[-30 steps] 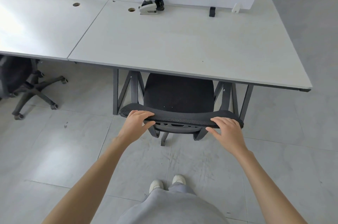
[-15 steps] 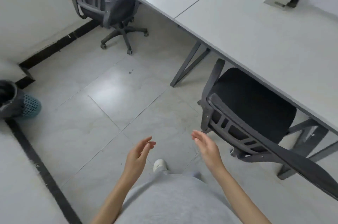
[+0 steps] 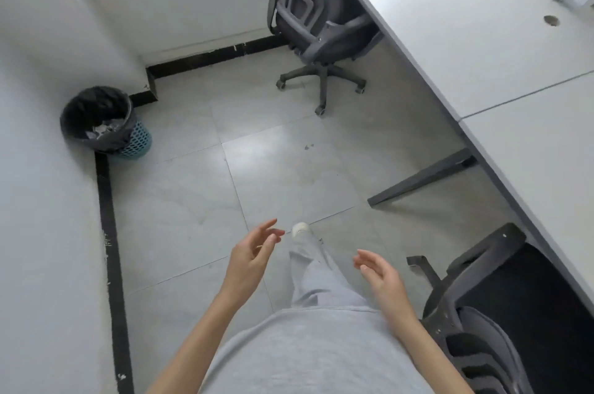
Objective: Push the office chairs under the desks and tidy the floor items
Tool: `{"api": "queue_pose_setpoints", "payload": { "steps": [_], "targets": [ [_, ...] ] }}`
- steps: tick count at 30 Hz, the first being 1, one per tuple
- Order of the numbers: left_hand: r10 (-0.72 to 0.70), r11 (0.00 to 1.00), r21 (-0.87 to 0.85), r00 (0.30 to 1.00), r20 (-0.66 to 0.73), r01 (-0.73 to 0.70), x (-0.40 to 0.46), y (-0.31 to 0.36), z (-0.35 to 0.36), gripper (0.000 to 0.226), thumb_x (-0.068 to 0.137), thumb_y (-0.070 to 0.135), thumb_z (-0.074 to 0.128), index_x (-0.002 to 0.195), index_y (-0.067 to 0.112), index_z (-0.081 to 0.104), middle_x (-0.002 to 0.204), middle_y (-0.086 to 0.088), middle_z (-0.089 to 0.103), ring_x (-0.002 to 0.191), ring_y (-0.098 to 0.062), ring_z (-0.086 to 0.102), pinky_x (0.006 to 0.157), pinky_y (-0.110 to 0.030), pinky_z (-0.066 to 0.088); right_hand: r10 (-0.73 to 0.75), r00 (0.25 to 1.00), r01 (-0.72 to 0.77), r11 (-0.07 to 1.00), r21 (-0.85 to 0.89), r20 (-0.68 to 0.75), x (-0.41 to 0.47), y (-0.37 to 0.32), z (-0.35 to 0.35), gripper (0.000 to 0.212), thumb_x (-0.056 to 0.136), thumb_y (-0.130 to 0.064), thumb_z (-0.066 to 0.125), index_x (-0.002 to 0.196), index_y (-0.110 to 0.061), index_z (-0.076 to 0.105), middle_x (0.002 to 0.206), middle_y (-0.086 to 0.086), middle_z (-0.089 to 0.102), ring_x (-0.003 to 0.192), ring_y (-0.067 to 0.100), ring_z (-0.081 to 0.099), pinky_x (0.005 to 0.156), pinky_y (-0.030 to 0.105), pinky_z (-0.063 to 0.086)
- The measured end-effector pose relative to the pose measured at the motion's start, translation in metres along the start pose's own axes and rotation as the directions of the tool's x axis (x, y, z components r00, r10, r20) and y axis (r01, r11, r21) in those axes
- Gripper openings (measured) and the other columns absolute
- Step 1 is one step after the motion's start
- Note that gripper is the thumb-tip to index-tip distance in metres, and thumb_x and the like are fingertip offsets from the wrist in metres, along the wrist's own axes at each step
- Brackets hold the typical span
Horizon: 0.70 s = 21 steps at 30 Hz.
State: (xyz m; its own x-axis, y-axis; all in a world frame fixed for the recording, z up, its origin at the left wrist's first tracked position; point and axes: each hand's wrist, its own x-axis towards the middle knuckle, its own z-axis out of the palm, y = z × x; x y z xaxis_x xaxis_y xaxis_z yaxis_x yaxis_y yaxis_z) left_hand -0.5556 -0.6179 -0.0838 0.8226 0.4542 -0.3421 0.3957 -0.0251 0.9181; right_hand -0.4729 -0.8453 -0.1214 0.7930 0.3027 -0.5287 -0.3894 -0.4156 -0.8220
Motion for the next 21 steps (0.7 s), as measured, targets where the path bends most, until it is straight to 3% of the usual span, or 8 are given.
{"api": "queue_pose_setpoints", "payload": {
  "steps": [3,6,11,18,21],
  "targets": [
    [-0.074,0.997,-0.021,0.990,-0.121,0.072,0.039,0.004,-0.024,0.027,0.093,0.011,0.049,0.116,0.023,0.055,0.095,0.009,0.070,0.090,-0.001,0.064,0.080,-0.013,0.048,-0.048,0.991,0.052,0.998,-0.029,0.126,0.077,-0.060,0.025,0.028,0.089,0.002,0.050,0.106,-0.020,0.058,0.102,0.000,0.067,0.100,0.016,0.062,0.089,0.022,0.047],
    [-0.146,0.987,-0.108,0.946,-0.288,0.120,0.071,0.011,-0.048,0.025,0.093,0.009,0.049,0.112,0.023,0.057,0.093,0.005,0.071,0.088,-0.003,0.065,0.077,-0.012,0.048,-0.128,0.955,0.141,0.990,-0.029,0.269,0.147,-0.139,0.056,0.028,0.090,0.002,0.049,0.106,-0.019,0.058,0.101,0.001,0.067,0.099,0.013,0.062,0.083,0.014,0.047],
    [-0.241,0.963,-0.219,0.860,-0.449,0.155,0.128,0.022,-0.080,0.025,0.093,0.008,0.047,0.111,0.023,0.057,0.096,0.005,0.069,0.087,-0.003,0.065,0.077,-0.012,0.049,-0.255,0.861,0.325,0.941,-0.091,0.440,0.247,-0.249,0.107,0.027,0.090,0.000,0.050,0.108,-0.019,0.057,0.100,-0.002,0.066,0.096,0.007,0.062,0.087,0.016,0.046],
    [-0.232,0.961,-0.245,0.853,-0.468,0.127,0.275,0.035,-0.152,0.024,0.093,0.010,0.049,0.106,0.029,0.057,0.087,0.015,0.072,0.084,0.000,0.065,0.078,-0.011,0.050,-0.231,0.865,0.326,0.934,-0.148,0.445,0.363,-0.315,0.182,0.029,0.089,0.000,0.050,0.109,-0.020,0.058,0.101,0.000,0.067,0.099,0.014,0.062,0.090,0.025,0.045],
    [-0.183,0.971,-0.219,0.883,-0.432,0.094,0.355,0.061,-0.201,0.025,0.093,0.006,0.047,0.113,0.017,0.056,0.092,0.007,0.070,0.082,0.003,0.065,0.078,-0.011,0.050,-0.168,0.912,0.244,0.955,-0.166,0.374,0.400,-0.330,0.204,0.030,0.089,0.002,0.050,0.103,-0.023,0.058,0.099,-0.001,0.067,0.101,0.018,0.062,0.089,0.027,0.046]
  ]
}}
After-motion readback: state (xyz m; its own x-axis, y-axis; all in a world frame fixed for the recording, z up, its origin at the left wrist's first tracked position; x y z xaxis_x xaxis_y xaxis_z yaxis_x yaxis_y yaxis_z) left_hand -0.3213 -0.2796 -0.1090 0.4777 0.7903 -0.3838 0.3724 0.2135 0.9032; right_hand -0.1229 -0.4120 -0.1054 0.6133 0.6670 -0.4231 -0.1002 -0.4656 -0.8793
